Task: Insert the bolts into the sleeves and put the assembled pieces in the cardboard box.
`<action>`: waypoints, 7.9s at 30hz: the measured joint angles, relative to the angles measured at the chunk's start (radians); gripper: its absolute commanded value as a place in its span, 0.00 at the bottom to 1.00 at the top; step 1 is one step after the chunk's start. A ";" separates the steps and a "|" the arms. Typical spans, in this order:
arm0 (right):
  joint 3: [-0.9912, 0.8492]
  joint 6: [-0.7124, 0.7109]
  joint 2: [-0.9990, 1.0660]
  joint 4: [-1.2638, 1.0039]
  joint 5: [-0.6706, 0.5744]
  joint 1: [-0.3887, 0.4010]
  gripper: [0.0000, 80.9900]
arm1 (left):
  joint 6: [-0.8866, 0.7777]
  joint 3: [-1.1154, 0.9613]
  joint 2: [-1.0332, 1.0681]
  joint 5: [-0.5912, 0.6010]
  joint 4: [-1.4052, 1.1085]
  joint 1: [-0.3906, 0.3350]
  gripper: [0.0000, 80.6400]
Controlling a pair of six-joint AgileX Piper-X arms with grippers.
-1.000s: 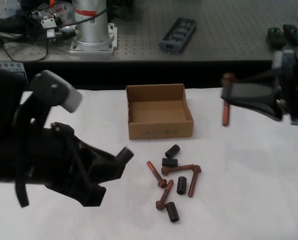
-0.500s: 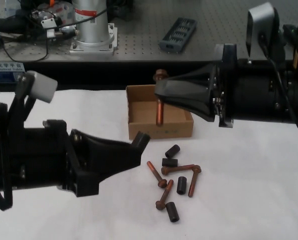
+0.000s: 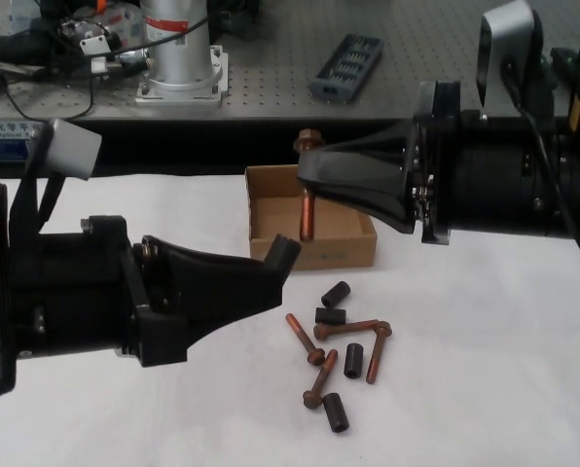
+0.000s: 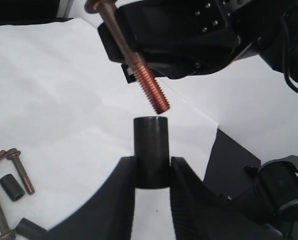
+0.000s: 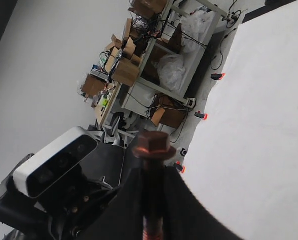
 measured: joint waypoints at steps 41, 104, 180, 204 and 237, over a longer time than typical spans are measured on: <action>0.000 0.017 0.000 -0.096 0.036 0.004 0.03 | -0.015 0.001 0.000 0.015 -0.049 0.000 0.01; 0.000 -0.036 -0.026 -0.119 0.104 0.051 0.03 | -0.101 0.008 -0.002 -0.081 -0.200 0.000 0.01; -0.099 -0.455 -0.044 0.212 0.012 0.084 0.40 | -0.157 0.023 -0.002 -0.133 -0.246 -0.002 0.01; -0.107 -0.605 -0.051 0.539 0.001 0.073 0.40 | -0.148 0.012 -0.002 -0.172 -0.370 0.002 0.01; -0.106 -1.165 -0.290 1.486 0.430 -0.298 0.03 | 0.154 -0.885 1.101 -0.389 -0.007 0.063 0.01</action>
